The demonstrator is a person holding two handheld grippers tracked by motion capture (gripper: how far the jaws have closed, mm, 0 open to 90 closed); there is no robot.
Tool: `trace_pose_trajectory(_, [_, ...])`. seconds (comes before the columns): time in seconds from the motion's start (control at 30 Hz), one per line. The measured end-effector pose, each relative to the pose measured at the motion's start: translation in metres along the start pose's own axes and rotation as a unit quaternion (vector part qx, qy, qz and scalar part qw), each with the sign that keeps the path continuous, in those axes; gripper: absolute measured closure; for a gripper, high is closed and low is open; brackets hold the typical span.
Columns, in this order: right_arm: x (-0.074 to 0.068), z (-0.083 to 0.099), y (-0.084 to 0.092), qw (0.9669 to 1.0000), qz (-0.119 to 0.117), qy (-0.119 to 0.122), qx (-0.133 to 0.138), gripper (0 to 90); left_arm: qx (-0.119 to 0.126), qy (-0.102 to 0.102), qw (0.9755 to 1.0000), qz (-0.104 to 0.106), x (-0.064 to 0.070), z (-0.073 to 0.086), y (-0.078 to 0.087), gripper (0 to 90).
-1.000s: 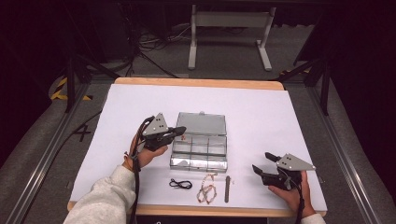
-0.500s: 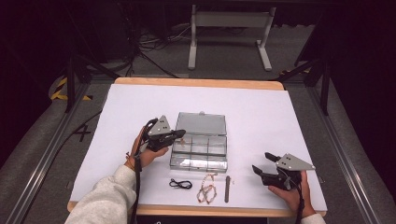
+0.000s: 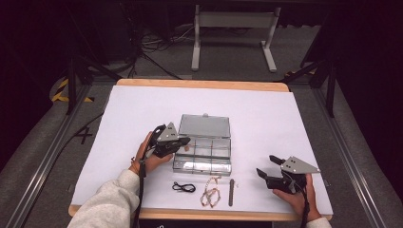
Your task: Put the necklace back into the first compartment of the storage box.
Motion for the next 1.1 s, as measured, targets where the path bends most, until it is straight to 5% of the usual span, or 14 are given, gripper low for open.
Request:
trace_pose_trajectory(0.73, [0.0,0.0,0.0,1.0,-0.001,0.0,0.0,29.5,-0.002,0.005,1.0,-0.002,-0.003,0.004,-0.001,86.6])
trace_pose_trajectory(1.1, [0.0,0.0,0.0,1.0,0.0,0.004,-0.002,30.4,0.037,0.005,0.9993,-0.008,-0.003,0.0,0.021,74.5])
Point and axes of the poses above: each handheld gripper's, and its own axes: y roughly backward along the jaws, z roughly out of its underside, x roughly to its right, the point moved 3 cm from there along -y, roughly forward along the jaws, and after that the axes turned 13 degrees about y, right-handed, at the moved point
